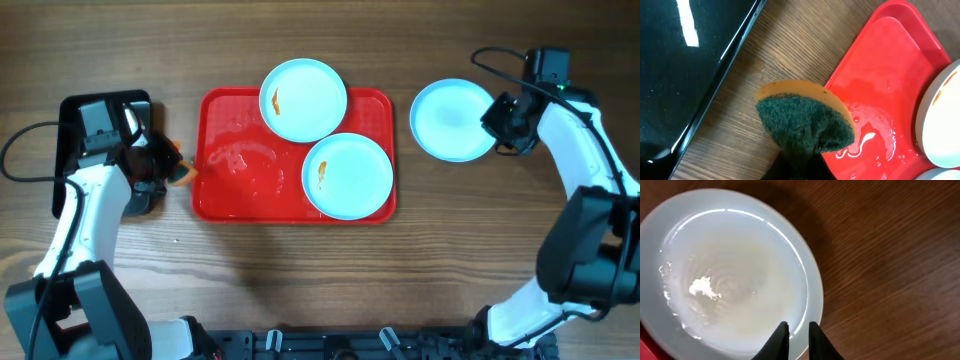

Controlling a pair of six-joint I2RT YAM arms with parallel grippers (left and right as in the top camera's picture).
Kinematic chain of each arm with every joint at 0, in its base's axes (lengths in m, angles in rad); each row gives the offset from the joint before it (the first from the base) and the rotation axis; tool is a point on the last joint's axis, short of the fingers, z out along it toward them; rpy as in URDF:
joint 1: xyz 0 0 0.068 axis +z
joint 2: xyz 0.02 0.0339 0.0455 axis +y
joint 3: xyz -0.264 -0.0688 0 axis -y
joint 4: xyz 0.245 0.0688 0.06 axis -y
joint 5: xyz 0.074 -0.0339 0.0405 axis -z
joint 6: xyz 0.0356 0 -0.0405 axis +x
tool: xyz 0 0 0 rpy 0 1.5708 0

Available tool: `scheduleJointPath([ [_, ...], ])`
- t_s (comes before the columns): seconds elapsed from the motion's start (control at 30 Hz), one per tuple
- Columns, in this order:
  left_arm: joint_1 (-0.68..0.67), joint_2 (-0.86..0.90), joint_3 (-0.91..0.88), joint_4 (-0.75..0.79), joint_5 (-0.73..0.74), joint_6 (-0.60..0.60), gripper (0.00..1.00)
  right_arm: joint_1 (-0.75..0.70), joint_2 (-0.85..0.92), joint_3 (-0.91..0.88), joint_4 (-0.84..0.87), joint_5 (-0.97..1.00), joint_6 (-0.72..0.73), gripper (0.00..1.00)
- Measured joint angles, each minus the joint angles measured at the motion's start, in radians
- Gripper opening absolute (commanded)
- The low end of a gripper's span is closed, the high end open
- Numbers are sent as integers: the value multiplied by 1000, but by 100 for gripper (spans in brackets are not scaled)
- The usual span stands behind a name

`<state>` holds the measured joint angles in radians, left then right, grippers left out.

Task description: Clean dirty plates on tray and stack at the side

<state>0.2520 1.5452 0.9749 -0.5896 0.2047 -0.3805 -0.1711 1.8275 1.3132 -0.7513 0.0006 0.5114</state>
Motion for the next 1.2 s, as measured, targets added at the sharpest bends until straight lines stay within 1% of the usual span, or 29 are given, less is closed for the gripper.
scheduleJointPath([
  [0.07,2,0,0,5,3,0,4,0,4,-1,3,-45,-28,18],
  [0.17,3,-5,0,23,4,0,4,-1,3,-1,22,-163,-82,23],
  [0.2,3,-14,0,34,4,0,4,5,3,-1,29,-254,-92,25],
  [0.23,3,-28,0,42,4,0,4,13,-1,0,27,-307,-103,35],
  [0.27,4,-42,0,50,4,1,4,20,-4,2,18,-335,-114,55],
  [0.3,5,-66,0,65,4,0,4,37,-10,9,2,-368,-131,91],
  [0.33,8,-95,0,84,3,1,4,62,-18,21,-14,-393,-146,100],
  [0.5,82,-220,7,210,-2,0,4,235,-48,151,-92,-416,-205,100],
  [0.6,161,-213,18,247,-39,-8,4,335,-63,196,-94,-396,-222,100],
  [0.77,292,-68,18,277,-100,-27,4,504,-68,204,-98,-241,-222,100],
  [0.9,336,65,17,281,-117,-30,4,593,-68,204,-97,-132,-214,100],
  [1.0,340,134,17,285,-122,-31,4,624,-68,204,-96,-95,-199,100],
  [1.2,340,203,17,273,-105,-31,4,633,-68,204,-92,-77,-164,99],
])
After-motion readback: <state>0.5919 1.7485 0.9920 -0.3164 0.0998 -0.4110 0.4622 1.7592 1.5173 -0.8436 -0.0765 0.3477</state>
